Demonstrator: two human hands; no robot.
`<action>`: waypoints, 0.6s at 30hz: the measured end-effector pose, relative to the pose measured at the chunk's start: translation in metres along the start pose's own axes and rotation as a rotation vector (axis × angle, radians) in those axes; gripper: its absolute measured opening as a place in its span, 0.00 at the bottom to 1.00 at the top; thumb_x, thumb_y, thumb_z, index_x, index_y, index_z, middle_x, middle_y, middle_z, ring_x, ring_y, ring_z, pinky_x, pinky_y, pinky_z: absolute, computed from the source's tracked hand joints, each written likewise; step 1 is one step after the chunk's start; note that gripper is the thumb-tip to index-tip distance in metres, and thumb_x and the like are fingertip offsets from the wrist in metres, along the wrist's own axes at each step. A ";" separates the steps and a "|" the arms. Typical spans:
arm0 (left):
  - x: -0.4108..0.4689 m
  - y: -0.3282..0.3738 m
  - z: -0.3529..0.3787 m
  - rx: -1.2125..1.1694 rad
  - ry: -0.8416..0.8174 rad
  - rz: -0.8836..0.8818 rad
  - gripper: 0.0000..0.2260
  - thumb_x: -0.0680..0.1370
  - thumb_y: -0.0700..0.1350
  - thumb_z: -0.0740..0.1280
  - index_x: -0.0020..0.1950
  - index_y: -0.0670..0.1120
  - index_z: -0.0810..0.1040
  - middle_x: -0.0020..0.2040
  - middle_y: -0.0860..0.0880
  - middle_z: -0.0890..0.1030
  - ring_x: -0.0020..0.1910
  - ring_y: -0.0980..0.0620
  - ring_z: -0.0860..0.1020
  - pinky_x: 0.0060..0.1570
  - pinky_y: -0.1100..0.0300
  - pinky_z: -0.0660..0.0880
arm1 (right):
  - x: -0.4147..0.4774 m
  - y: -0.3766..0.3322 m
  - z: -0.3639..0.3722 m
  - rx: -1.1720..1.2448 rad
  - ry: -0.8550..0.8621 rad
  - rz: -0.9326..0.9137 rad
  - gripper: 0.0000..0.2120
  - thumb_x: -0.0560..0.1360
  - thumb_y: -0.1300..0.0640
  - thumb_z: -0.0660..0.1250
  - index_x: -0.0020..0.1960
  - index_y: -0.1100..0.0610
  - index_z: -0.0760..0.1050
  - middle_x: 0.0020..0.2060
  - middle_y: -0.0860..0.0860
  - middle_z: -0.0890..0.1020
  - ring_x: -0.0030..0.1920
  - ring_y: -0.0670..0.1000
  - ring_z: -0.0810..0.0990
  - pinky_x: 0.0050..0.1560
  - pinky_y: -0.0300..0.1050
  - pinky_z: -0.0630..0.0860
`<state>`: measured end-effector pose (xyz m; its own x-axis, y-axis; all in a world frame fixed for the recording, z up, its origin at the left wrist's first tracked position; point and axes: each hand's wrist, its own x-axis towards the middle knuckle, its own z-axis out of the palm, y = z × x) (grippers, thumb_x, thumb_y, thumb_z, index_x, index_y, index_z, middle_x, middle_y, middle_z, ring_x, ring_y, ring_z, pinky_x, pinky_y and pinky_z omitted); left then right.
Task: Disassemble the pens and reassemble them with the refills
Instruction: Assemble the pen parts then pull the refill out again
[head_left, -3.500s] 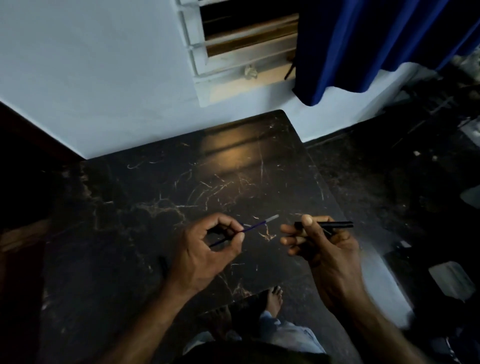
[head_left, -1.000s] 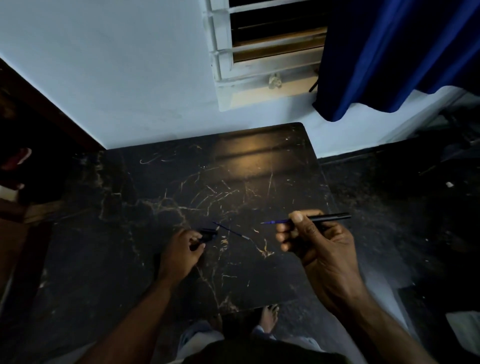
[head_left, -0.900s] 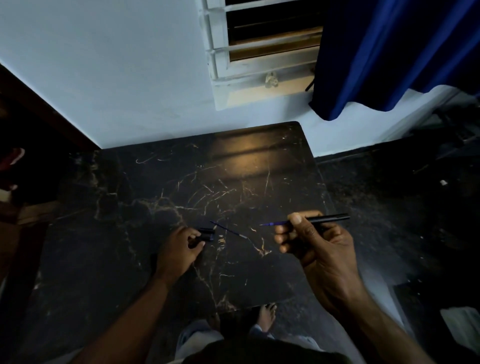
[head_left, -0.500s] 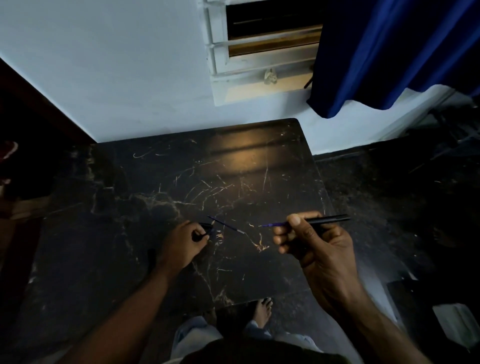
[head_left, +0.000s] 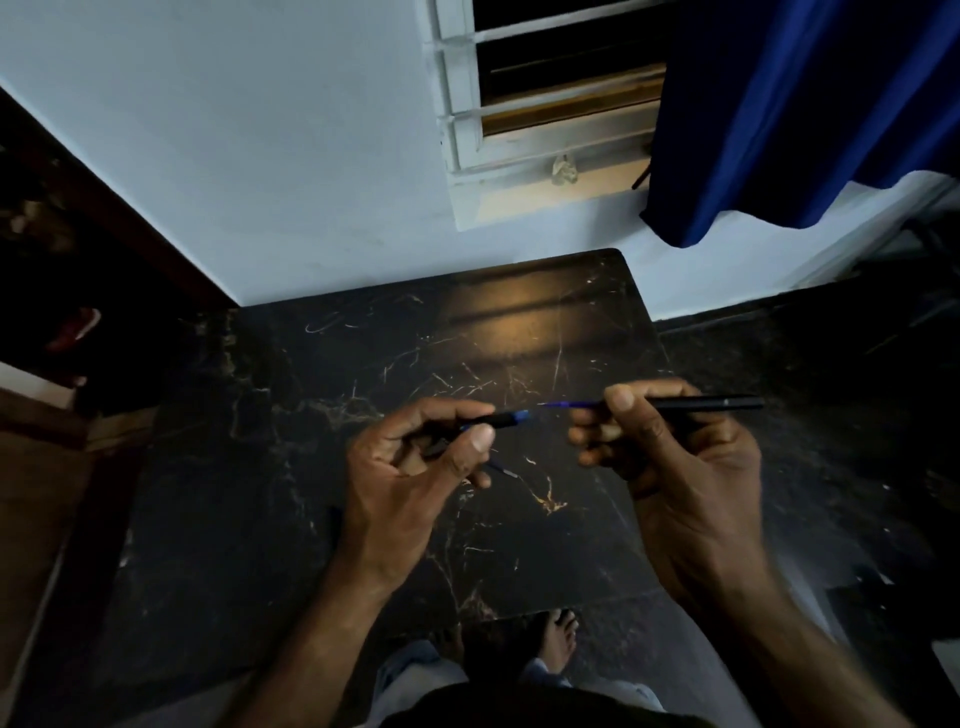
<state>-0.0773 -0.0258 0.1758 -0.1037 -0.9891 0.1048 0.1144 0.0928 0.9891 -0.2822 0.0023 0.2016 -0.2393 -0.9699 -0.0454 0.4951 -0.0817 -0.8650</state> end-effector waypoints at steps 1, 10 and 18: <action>0.000 0.003 0.000 -0.003 0.008 0.011 0.06 0.76 0.44 0.76 0.53 0.47 0.88 0.43 0.48 0.87 0.37 0.51 0.84 0.37 0.59 0.82 | 0.001 -0.002 0.001 0.000 -0.014 -0.015 0.07 0.75 0.59 0.73 0.49 0.63 0.81 0.39 0.62 0.87 0.39 0.59 0.87 0.38 0.47 0.83; -0.004 0.017 -0.003 -0.009 0.013 0.079 0.10 0.77 0.52 0.78 0.53 0.48 0.87 0.43 0.47 0.86 0.35 0.50 0.84 0.36 0.57 0.83 | -0.002 -0.003 0.002 -0.041 -0.110 -0.087 0.05 0.78 0.59 0.73 0.50 0.61 0.82 0.41 0.64 0.87 0.40 0.62 0.87 0.39 0.48 0.83; -0.015 0.020 0.003 0.015 0.019 0.078 0.06 0.77 0.40 0.74 0.52 0.39 0.85 0.43 0.47 0.86 0.38 0.51 0.84 0.36 0.59 0.83 | -0.013 0.002 0.004 -0.048 -0.116 -0.077 0.03 0.76 0.63 0.73 0.50 0.61 0.83 0.41 0.66 0.86 0.39 0.63 0.87 0.38 0.49 0.83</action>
<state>-0.0768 -0.0089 0.1944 -0.0763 -0.9808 0.1797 0.1062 0.1712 0.9795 -0.2742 0.0135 0.2024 -0.1757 -0.9814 0.0780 0.4378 -0.1488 -0.8867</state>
